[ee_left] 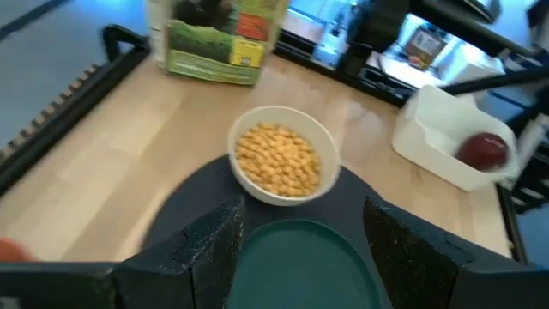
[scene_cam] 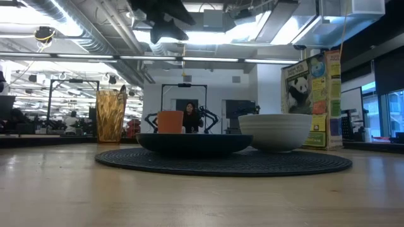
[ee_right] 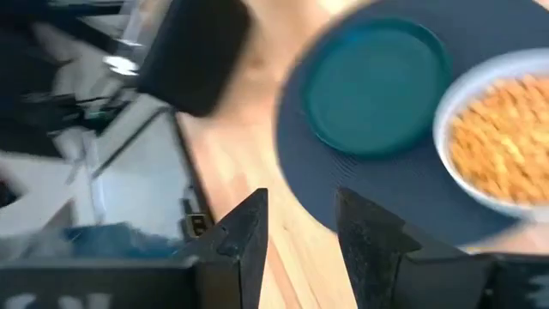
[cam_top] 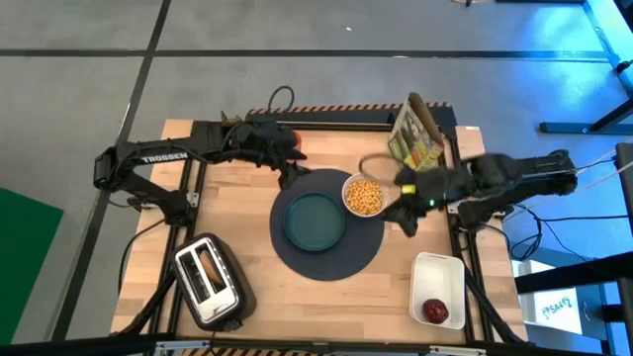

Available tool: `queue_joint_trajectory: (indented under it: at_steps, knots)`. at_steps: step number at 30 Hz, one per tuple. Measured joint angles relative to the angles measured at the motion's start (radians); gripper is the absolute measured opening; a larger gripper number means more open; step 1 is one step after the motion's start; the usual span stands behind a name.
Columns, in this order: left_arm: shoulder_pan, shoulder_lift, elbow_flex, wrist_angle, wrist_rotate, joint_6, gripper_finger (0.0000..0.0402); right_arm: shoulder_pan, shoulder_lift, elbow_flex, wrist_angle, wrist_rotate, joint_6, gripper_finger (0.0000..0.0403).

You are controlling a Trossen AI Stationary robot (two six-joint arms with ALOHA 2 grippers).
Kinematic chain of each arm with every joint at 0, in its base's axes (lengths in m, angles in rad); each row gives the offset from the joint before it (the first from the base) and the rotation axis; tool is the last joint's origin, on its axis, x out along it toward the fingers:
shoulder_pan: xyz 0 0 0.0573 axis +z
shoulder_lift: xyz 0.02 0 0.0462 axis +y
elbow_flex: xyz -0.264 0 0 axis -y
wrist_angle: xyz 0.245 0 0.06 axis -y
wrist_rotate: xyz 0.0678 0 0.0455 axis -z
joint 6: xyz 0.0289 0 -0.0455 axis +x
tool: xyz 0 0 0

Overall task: Arrange a breakfast setting
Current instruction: Put the toasted bagel from the toaster on the green plate

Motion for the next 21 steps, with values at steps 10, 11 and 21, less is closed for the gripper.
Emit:
queue_joint_trajectory:
  at_steps: [10, 11, 21]
  knots:
    - [-0.17, -0.12, 0.0, -0.655, 0.36, 0.39, 0.0213, 0.114, 0.099, 0.0, -0.019, 0.194, 0.181, 0.0133]
    - [-0.191, -0.141, 0.0, -0.751, 0.372, 0.462, 0.0206, 0.114, 0.104, 0.0, -0.019, 0.186, 0.165, 0.0133]
    - [-0.463, -0.32, 0.0, -1.047, 0.387, 0.462, 0.0152, 0.032, 0.114, 0.0, 0.018, 0.155, -0.133, 0.0134]
